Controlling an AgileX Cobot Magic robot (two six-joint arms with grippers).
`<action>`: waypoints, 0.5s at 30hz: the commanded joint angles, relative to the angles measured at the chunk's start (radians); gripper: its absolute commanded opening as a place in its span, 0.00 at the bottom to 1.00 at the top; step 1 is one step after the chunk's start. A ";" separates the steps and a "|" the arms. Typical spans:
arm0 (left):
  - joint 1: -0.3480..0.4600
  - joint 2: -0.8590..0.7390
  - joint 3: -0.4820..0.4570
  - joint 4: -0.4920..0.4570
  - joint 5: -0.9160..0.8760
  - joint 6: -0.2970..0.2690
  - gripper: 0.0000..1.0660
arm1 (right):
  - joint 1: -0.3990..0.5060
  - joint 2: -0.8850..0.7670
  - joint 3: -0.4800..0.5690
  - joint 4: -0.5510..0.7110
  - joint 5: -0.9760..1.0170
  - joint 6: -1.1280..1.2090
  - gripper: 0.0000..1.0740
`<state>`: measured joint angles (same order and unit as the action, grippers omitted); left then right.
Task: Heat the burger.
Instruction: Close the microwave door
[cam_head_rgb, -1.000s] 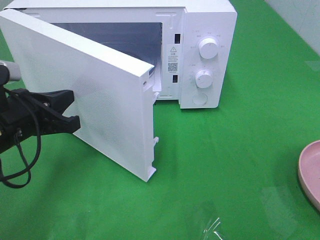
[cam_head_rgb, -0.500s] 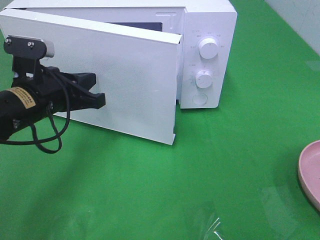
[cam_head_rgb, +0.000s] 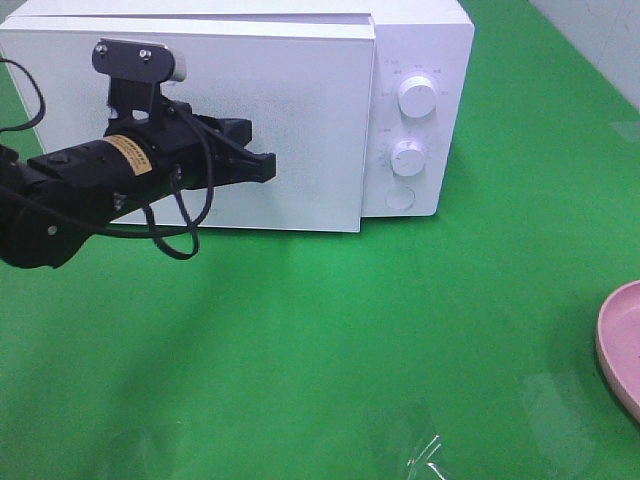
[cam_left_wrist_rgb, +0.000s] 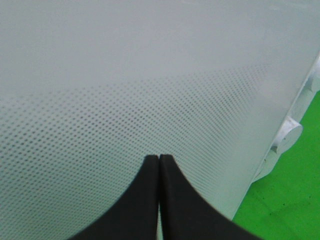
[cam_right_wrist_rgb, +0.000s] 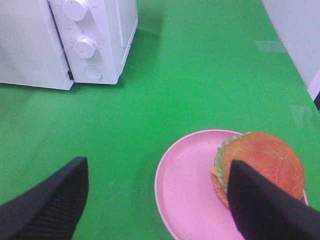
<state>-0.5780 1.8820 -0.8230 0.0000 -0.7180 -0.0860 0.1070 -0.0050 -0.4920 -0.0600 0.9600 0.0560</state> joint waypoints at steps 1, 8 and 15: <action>-0.031 0.044 -0.087 -0.071 0.024 0.002 0.00 | -0.005 -0.026 0.002 0.000 -0.001 -0.007 0.71; -0.049 0.112 -0.210 -0.086 0.064 0.002 0.00 | -0.005 -0.026 0.002 0.000 -0.001 -0.007 0.71; -0.049 0.158 -0.293 -0.109 0.076 0.026 0.00 | -0.005 -0.026 0.002 0.000 -0.001 -0.007 0.71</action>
<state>-0.6500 2.0390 -1.0820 -0.0290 -0.5850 -0.0630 0.1070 -0.0050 -0.4920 -0.0600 0.9600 0.0560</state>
